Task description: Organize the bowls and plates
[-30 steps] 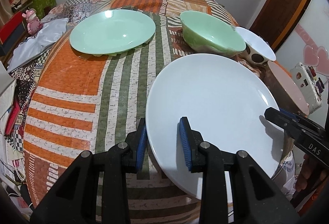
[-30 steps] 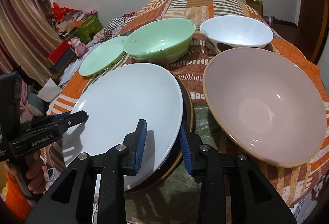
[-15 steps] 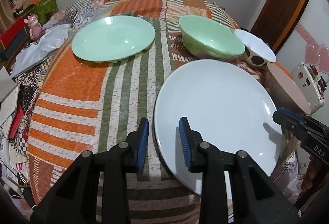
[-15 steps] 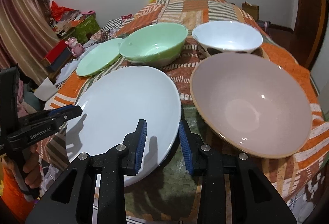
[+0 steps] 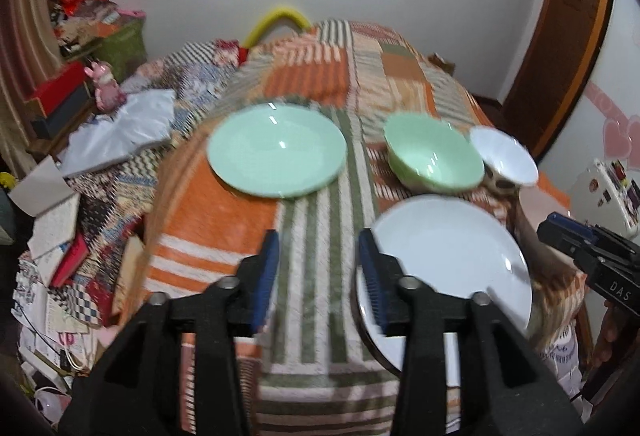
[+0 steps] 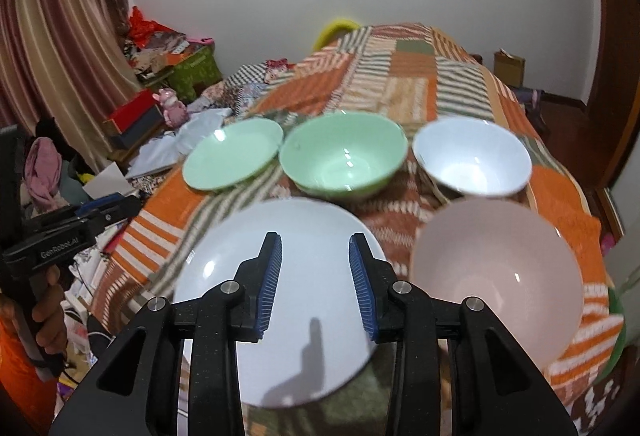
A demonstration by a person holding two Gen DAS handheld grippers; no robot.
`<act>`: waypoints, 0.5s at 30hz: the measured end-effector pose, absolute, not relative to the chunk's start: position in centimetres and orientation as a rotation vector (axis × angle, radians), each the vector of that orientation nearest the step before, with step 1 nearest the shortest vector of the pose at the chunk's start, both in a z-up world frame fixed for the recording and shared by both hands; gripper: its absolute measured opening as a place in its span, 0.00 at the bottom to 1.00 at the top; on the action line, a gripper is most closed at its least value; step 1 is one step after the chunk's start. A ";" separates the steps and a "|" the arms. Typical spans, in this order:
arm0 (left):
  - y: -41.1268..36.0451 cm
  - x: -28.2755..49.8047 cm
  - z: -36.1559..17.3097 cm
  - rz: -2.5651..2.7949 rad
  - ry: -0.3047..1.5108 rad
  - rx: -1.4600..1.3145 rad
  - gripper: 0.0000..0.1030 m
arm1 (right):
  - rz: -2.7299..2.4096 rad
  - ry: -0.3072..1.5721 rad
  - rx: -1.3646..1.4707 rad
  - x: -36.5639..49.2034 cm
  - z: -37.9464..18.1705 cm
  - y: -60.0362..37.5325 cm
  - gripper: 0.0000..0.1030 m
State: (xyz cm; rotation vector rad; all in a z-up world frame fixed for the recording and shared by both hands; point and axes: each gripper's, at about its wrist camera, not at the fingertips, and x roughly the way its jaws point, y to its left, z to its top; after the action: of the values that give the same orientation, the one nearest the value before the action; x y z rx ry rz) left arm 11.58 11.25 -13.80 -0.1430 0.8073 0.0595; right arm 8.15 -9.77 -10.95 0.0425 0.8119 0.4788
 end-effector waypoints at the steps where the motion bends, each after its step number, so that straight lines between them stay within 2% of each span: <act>1: 11.7 11.6 -13.2 0.075 0.784 -0.137 0.51 | 0.486 0.802 0.045 8.5 -10.6 -9.5 0.40; 4: 12.7 11.8 -11.7 0.110 0.745 -0.113 0.61 | 0.501 0.778 0.034 9.3 -9.8 -8.6 0.44; 6: 13.5 12.1 -11.0 0.128 0.729 -0.110 0.71 | 0.515 0.770 0.026 9.8 -9.4 -8.0 0.50; 9: 14.7 12.7 -10.4 0.160 0.714 -0.112 0.82 | 0.540 0.767 0.020 10.9 -8.9 -6.9 0.51; 15: 17.0 14.7 -10.6 0.201 0.721 -0.111 0.85 | 0.575 0.784 -0.020 13.6 -9.0 -4.8 0.51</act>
State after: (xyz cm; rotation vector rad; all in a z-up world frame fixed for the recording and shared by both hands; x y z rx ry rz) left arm 14.71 17.00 -10.55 -0.1106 0.7209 0.2011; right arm 13.58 -4.77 -9.00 -0.0198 0.7840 0.5751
